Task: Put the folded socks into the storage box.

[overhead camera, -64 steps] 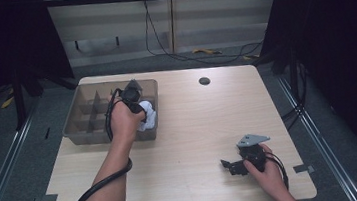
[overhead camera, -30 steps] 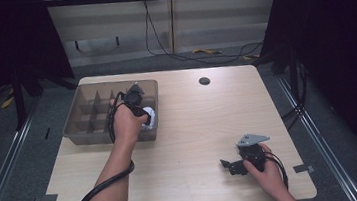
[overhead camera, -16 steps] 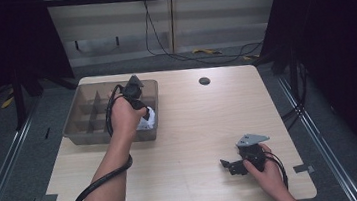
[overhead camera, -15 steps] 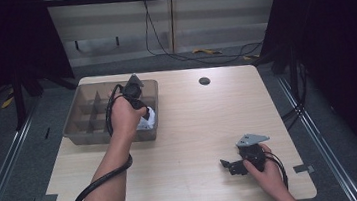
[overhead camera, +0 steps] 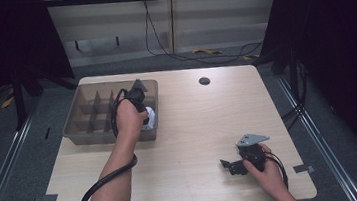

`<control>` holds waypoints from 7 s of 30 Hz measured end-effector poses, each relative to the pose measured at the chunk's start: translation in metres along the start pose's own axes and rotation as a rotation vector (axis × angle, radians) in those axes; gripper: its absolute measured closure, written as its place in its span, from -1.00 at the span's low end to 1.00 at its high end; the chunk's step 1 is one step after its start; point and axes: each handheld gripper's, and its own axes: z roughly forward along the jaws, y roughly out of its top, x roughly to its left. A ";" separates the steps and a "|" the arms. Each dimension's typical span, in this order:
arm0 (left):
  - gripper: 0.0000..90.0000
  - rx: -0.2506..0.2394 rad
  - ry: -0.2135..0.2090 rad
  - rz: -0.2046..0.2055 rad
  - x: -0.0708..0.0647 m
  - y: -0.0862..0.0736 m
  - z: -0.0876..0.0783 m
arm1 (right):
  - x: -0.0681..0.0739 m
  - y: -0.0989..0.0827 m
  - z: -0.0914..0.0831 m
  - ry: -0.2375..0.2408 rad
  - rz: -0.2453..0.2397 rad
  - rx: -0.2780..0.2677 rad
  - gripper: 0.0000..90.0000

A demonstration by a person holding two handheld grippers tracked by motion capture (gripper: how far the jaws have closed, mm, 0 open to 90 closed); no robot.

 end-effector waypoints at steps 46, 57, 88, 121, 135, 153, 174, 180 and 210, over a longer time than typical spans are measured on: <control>0.99 -0.033 0.041 -0.014 0.015 0.002 -0.032 | 0.000 0.000 0.000 0.006 -0.003 -0.001 -0.80; 0.95 0.004 0.048 0.010 0.010 0.000 -0.011 | 0.000 0.000 0.000 0.006 -0.004 -0.002 -0.80; 1.00 0.026 0.036 0.012 0.012 -0.009 0.022 | 0.000 0.001 0.001 0.010 -0.010 -0.001 -0.80; 1.00 -0.011 -0.025 0.000 0.013 0.004 0.036 | 0.000 0.001 0.001 0.012 -0.011 -0.001 -0.80; 1.00 -0.002 -0.001 0.028 0.007 0.007 0.029 | 0.000 0.001 0.001 0.012 -0.009 0.000 -0.80; 0.20 -0.018 0.065 0.059 0.005 0.003 -0.002 | 0.001 0.001 0.001 0.015 -0.007 -0.001 -0.80; -0.41 -0.048 0.032 0.042 0.004 -0.010 -0.030 | 0.002 0.000 0.000 0.018 -0.014 -0.002 -0.80; -0.49 -0.051 0.017 0.052 0.001 -0.012 -0.036 | 0.002 0.000 0.000 0.018 -0.014 -0.002 -0.80; -0.55 -0.072 -0.073 0.115 -0.027 -0.026 -0.050 | 0.002 0.000 0.000 0.019 -0.018 -0.001 -0.80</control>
